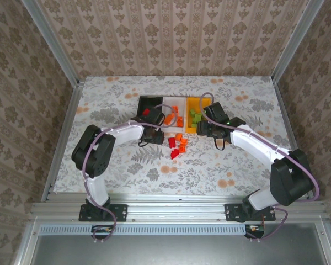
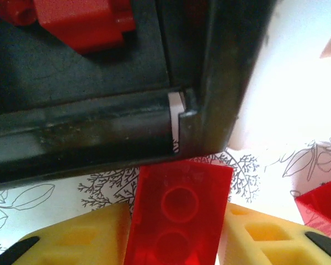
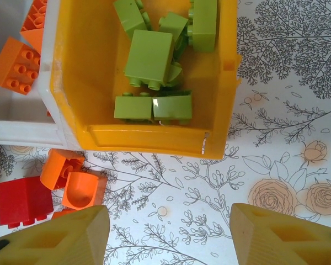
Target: Sort the legos into containers by color
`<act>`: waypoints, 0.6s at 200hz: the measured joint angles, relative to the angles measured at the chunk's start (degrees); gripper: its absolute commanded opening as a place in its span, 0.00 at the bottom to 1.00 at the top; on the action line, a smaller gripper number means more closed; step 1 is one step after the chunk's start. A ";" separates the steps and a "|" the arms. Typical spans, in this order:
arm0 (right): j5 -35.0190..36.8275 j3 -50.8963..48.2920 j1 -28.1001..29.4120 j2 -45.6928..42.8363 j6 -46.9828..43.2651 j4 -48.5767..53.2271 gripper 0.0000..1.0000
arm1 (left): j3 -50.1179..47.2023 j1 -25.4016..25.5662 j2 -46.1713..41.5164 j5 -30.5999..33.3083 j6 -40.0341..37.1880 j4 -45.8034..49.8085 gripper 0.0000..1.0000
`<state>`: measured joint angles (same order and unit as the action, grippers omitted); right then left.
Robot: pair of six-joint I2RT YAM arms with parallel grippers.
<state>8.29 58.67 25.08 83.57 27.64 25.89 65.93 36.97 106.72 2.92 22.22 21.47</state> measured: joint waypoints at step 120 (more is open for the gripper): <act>-1.22 -1.03 0.48 -1.36 0.00 0.02 0.60 | -7.61 3.63 -7.67 2.12 0.11 -1.11 0.32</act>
<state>7.07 57.65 25.56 82.21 27.64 25.91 58.33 40.60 99.04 5.04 22.33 20.36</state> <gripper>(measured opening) 0.601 0.329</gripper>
